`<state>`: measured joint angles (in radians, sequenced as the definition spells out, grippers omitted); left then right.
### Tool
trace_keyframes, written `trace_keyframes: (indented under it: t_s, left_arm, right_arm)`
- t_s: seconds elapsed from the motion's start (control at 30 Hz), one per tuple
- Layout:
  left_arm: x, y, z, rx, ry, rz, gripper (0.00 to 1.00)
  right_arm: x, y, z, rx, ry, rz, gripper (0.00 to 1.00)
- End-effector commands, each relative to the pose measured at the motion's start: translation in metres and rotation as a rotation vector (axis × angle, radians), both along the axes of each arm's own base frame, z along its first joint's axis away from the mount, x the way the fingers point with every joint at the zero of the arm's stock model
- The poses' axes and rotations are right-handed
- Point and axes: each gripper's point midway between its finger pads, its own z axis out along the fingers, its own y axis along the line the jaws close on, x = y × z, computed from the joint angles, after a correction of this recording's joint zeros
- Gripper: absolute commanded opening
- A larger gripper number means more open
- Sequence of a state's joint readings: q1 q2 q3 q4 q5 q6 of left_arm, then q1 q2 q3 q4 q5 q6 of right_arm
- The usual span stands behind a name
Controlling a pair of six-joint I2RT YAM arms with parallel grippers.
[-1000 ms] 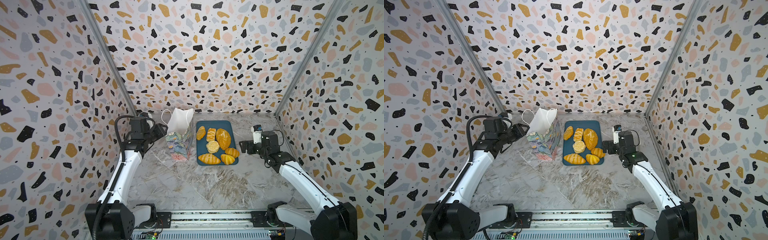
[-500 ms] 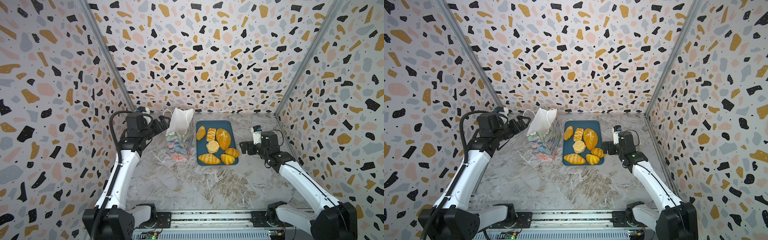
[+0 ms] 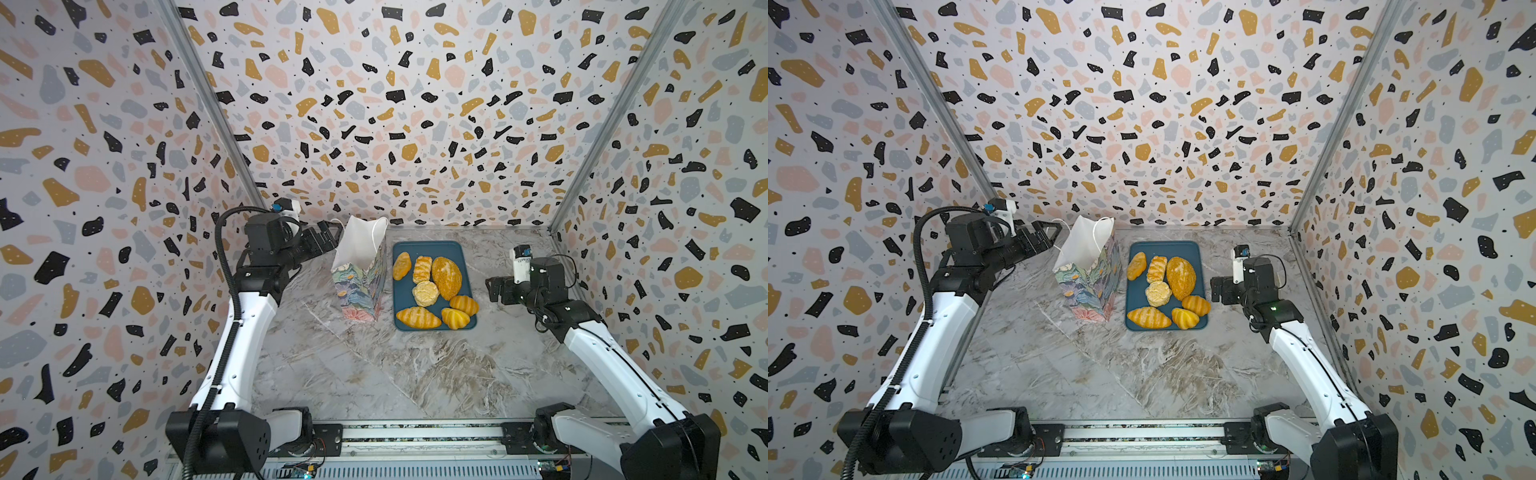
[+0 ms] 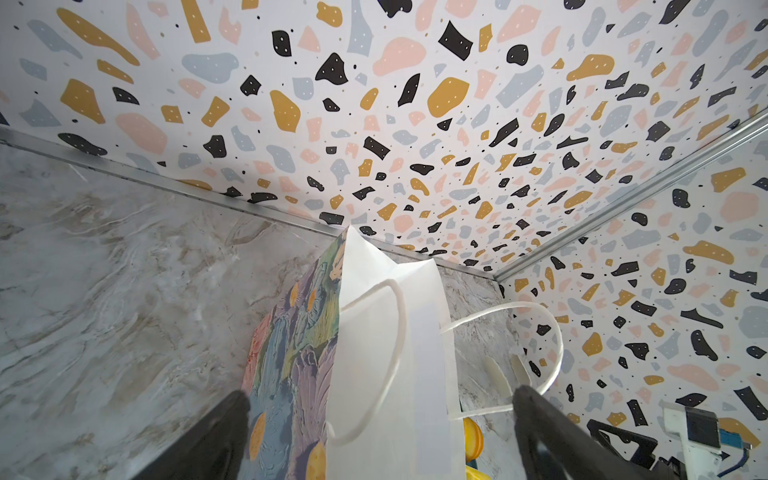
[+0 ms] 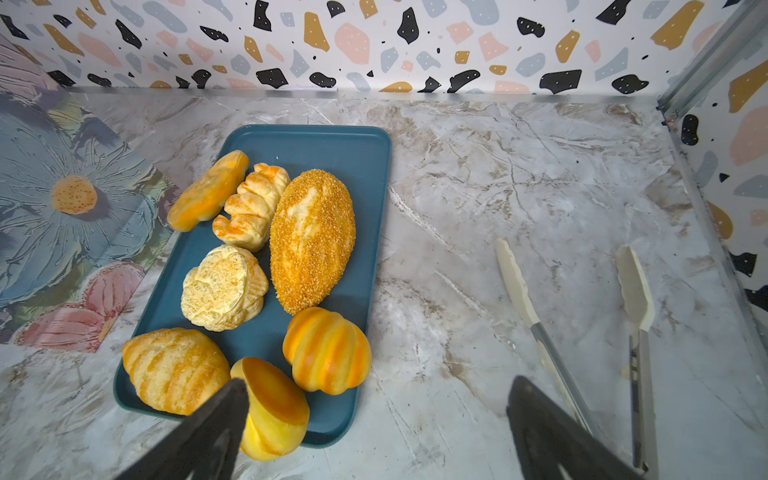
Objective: Place the fake bread into the paper bag
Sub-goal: 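Set the paper bag down beside the tray with the left gripper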
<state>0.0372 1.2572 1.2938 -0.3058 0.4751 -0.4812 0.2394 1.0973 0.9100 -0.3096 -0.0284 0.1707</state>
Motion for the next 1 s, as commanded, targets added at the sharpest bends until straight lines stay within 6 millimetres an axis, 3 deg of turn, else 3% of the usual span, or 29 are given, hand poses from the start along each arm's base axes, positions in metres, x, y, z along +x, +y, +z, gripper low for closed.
trace_keyframes:
  t_s: [0.0,0.3,0.4,0.5,0.6,0.9,0.97]
  left_arm:
    - [0.005,-0.007,0.019,0.019,-0.105,-0.085,0.98]
    - [0.015,-0.009,0.007,0.09,-0.048,-0.132,0.79]
    - [0.017,-0.008,0.012,0.093,-0.067,-0.127,0.63]
    - [0.021,-0.008,0.018,0.082,-0.081,-0.122,0.55]
    - [0.026,-0.007,0.018,0.081,-0.078,-0.112,0.38]
    - [0.033,-0.001,0.017,0.108,-0.071,-0.086,0.28]
    - [0.036,0.0,0.011,0.112,-0.055,-0.084,0.17]
  right_arm:
    - [-0.001,-0.01,0.025,-0.005,-0.029,-0.048,0.99]
    - [-0.007,-0.017,0.043,0.032,-0.039,-0.066,0.99]
    - [-0.006,-0.019,0.042,0.032,-0.029,-0.072,0.99]
    - [-0.005,-0.02,0.04,0.029,-0.019,-0.075,0.99]
    - [-0.005,-0.022,0.039,0.02,-0.015,-0.075,0.99]
    - [-0.005,-0.028,0.037,0.035,-0.022,-0.084,0.99]
    - [-0.004,-0.029,0.037,0.036,-0.018,-0.084,0.99]
